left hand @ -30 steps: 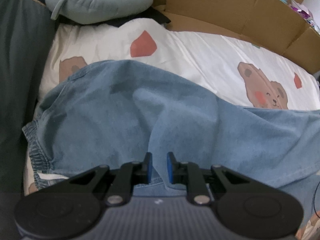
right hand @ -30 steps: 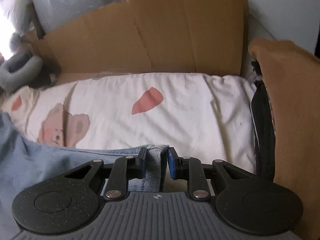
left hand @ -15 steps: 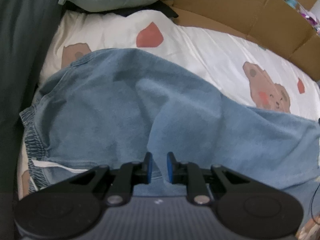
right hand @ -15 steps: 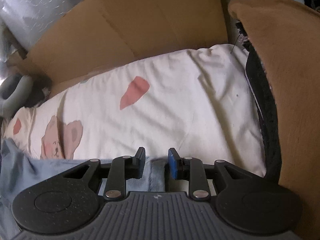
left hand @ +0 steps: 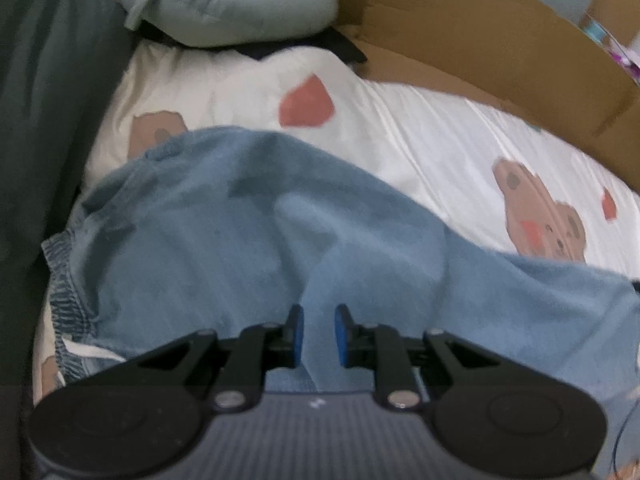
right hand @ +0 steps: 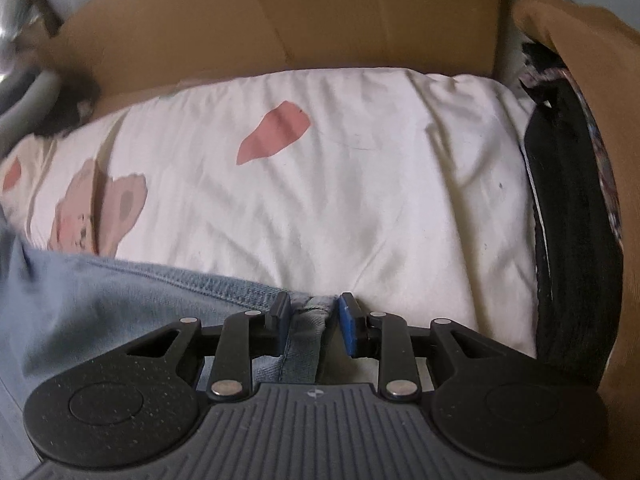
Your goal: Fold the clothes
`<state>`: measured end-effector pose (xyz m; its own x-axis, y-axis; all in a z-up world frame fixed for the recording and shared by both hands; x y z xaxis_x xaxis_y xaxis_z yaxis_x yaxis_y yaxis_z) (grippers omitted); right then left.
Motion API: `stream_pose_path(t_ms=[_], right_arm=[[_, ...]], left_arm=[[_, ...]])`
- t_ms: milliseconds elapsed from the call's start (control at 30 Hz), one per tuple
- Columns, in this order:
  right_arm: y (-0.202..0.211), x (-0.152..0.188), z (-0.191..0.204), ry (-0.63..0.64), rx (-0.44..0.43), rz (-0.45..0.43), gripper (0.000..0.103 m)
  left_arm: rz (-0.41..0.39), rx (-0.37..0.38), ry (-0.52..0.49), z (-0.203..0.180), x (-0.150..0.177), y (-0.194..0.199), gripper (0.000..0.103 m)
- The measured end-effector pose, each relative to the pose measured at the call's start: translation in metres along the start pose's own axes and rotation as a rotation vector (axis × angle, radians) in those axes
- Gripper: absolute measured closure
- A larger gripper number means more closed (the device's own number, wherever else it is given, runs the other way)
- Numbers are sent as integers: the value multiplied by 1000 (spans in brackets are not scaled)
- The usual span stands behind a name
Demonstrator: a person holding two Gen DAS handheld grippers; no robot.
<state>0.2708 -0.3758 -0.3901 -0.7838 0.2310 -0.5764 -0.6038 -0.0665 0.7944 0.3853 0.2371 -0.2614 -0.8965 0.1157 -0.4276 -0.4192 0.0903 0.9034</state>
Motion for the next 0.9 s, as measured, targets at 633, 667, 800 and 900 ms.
stream_pose_path(t_ms=[633, 667, 800, 900], right_arm=[[40, -21, 26, 138, 84, -137, 84], [43, -23, 27, 136, 86, -150, 84], [54, -34, 32, 139, 98, -199, 84], [60, -40, 33, 139, 113, -230, 84]], left_arm=[[-215, -134, 389, 66, -93, -26, 64], [-211, -143, 406, 73, -96, -32, 64], [-181, -167, 495, 96, -101, -58, 64], [-157, -173, 572, 112, -98, -77, 64]])
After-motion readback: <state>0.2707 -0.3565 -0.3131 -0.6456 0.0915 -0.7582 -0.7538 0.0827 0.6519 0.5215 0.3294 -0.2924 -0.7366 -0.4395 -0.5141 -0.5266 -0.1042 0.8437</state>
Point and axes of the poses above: each gripper's, at about its wrist camera, not at the fingertips, and y roughly against the way its jaws point, z to its left, x to its underside, the point moved 1 cm from there along -y, roughly the way its jaws point, and after that the axes turned 6 degrees about -z, right-handed, at the moved point
